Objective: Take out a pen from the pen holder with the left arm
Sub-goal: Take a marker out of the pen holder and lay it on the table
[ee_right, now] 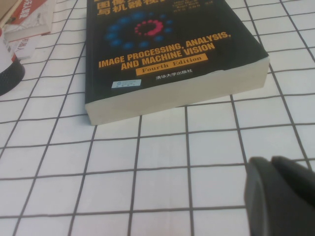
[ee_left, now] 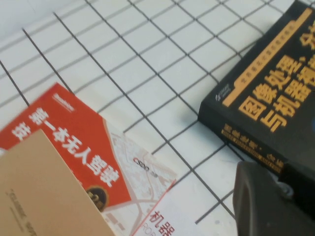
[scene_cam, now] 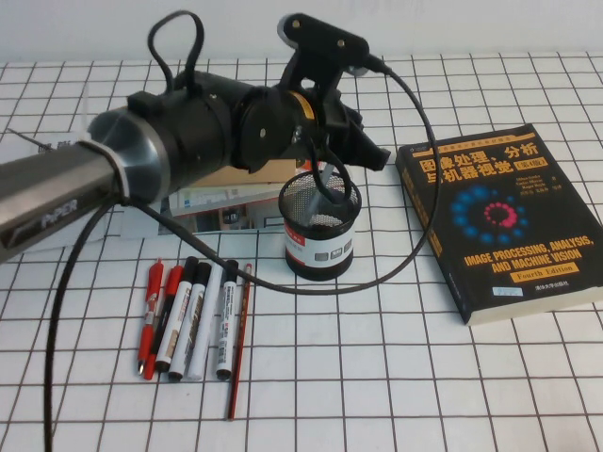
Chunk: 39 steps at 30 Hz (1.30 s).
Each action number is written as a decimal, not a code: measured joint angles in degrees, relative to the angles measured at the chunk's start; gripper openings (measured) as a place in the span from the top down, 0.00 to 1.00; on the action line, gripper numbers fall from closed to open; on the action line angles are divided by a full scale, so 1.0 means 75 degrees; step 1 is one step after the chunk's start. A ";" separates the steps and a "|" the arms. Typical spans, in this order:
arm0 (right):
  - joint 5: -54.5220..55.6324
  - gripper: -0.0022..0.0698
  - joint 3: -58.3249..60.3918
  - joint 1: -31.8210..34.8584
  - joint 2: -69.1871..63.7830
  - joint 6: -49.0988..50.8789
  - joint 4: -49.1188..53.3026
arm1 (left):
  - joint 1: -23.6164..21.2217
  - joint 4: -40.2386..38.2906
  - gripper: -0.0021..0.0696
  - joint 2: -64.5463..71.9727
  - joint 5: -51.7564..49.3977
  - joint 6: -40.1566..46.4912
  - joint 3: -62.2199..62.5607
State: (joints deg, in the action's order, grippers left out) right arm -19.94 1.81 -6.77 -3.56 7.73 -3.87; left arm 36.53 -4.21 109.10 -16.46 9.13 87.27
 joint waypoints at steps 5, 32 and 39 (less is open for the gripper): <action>0.0000 0.99 0.0000 0.0000 0.0000 0.0000 0.0000 | 0.0000 0.0478 0.90 -0.0756 -0.0160 0.0017 0.0000; 0.0000 0.99 0.0000 0.0000 0.0000 0.0000 0.0000 | -0.1509 0.0561 0.90 -0.1621 -0.6354 -0.1413 0.0000; 0.0000 0.99 0.0000 0.0000 0.0000 0.0000 0.0000 | -0.2008 -0.0195 0.90 -0.0588 -0.5994 -0.1372 0.0000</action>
State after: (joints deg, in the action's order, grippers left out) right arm -19.94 1.81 -6.77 -3.56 7.73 -3.87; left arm 21.47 -5.67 104.69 -61.41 -1.16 87.27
